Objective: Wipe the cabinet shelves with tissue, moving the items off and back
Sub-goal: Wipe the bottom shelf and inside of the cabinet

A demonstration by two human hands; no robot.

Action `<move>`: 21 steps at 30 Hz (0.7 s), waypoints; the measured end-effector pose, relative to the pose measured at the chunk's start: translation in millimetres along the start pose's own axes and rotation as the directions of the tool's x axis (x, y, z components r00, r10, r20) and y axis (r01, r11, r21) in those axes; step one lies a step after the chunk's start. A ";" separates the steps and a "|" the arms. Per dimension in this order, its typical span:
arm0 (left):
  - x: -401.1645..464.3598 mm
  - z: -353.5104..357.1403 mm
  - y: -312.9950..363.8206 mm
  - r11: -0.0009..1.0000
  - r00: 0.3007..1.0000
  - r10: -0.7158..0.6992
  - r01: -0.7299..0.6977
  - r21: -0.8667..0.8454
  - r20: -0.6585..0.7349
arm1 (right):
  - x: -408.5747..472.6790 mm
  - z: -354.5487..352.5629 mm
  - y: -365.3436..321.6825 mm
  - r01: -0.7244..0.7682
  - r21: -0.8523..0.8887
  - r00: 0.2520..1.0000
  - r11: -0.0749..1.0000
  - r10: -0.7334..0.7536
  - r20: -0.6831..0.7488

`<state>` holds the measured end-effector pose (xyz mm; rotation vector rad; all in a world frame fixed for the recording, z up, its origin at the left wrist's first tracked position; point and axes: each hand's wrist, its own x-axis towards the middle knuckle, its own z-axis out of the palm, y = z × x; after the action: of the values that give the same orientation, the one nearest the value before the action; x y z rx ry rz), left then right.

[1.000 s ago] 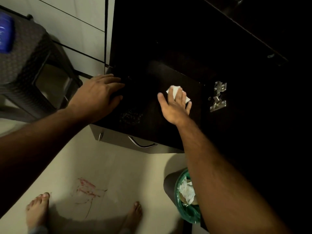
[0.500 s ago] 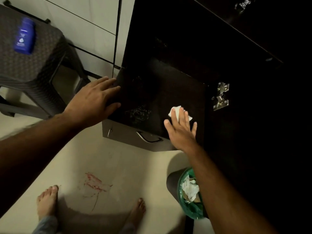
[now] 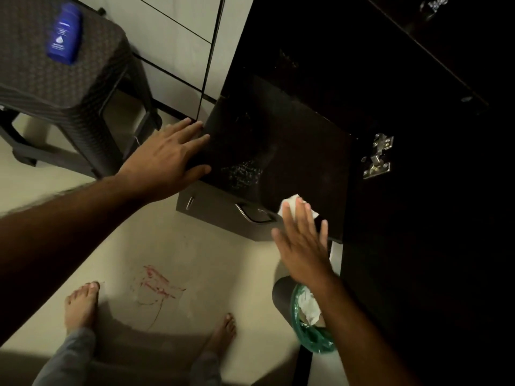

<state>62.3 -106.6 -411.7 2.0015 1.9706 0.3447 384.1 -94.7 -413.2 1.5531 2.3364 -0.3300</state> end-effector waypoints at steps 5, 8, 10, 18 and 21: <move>-6.3 6.0 -8.0 1.000 1.000 0.004 -0.004 0.020 -0.016 | 49.8 -12.4 -5.4 -0.184 0.067 0.983 0.981 0.184 0.006; -10.6 12.1 -6.4 1.000 1.000 -0.005 0.005 0.012 -0.005 | 66.7 -16.1 -41.4 -0.193 0.196 0.980 0.961 0.199 -0.015; -13.6 14.2 -4.7 1.000 1.000 -0.006 0.006 0.010 0.000 | 60.5 -10.8 -58.5 -0.098 0.168 0.992 0.981 0.110 -0.060; -26.6 12.8 0.0 1.000 1.000 -0.010 0.010 0.027 -0.002 | 10.9 -0.1 -32.4 0.076 0.009 0.996 0.997 -0.075 -0.044; -28.6 10.9 -3.6 0.998 1.000 -0.017 0.016 0.053 0.008 | 23.5 -5.7 -29.7 -0.021 0.074 1.000 0.997 0.022 -0.014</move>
<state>62.5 -135.7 -421.9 2.0141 2.0099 0.2820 347.4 -84.1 -416.4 1.6188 2.3417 -0.4046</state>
